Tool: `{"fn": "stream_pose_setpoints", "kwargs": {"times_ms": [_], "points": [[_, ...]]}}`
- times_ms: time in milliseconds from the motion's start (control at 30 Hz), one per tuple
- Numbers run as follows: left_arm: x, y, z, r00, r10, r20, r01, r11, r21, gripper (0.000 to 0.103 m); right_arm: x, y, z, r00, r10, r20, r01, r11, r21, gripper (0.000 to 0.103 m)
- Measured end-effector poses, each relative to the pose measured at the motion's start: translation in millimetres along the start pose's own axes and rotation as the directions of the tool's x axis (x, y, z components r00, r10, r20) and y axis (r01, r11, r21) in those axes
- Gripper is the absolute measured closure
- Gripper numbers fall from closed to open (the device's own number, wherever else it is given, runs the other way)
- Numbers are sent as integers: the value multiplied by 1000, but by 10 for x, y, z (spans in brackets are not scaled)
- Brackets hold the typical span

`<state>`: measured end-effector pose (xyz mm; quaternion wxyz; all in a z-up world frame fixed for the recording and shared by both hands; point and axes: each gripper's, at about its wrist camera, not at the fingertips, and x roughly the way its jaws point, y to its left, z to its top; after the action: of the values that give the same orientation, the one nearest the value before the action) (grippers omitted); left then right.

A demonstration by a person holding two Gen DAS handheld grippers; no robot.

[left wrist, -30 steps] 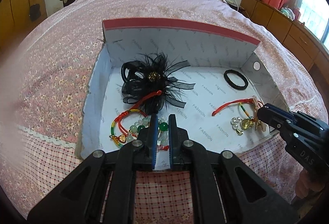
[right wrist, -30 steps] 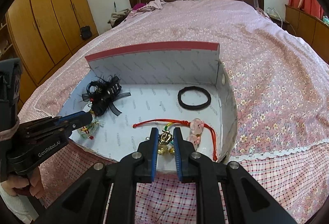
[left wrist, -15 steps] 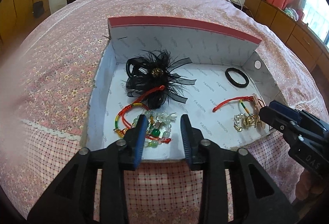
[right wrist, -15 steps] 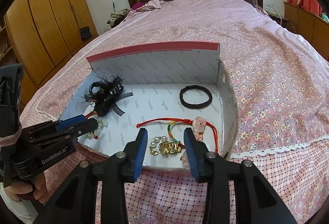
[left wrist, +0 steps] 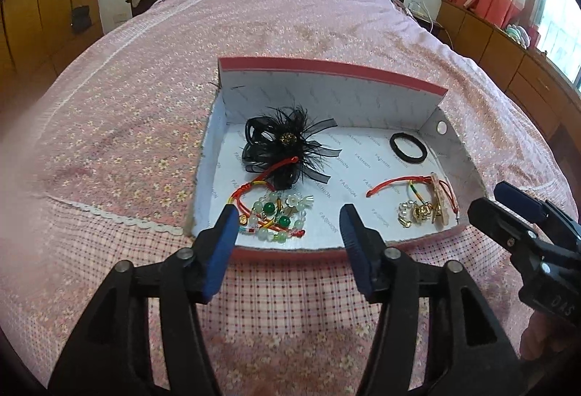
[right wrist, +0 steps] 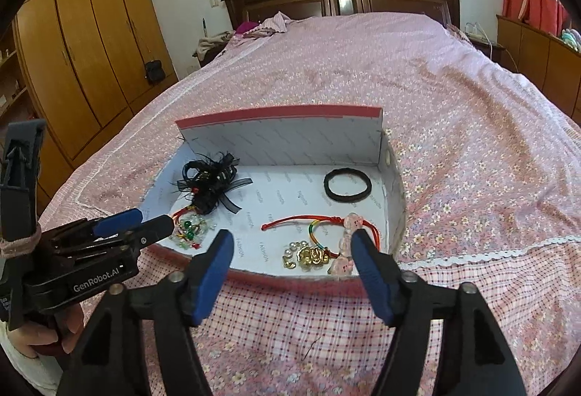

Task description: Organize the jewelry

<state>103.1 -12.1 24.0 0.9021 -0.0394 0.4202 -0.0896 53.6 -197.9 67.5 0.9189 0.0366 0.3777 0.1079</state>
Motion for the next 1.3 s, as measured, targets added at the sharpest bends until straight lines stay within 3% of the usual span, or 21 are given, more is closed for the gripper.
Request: {"fn": "stream_pose_setpoints", "kwargs": {"times_ms": [567, 1300], "points": [[-492, -10, -120, 998, 29, 52, -28, 999, -17, 51, -523, 141, -147, 998, -18, 62, 18, 1000, 1, 27], [-571, -39, -269, 999, 34, 42, -34, 999, -14, 51, -628, 102, -337, 998, -25, 52, 24, 999, 24, 27]]}}
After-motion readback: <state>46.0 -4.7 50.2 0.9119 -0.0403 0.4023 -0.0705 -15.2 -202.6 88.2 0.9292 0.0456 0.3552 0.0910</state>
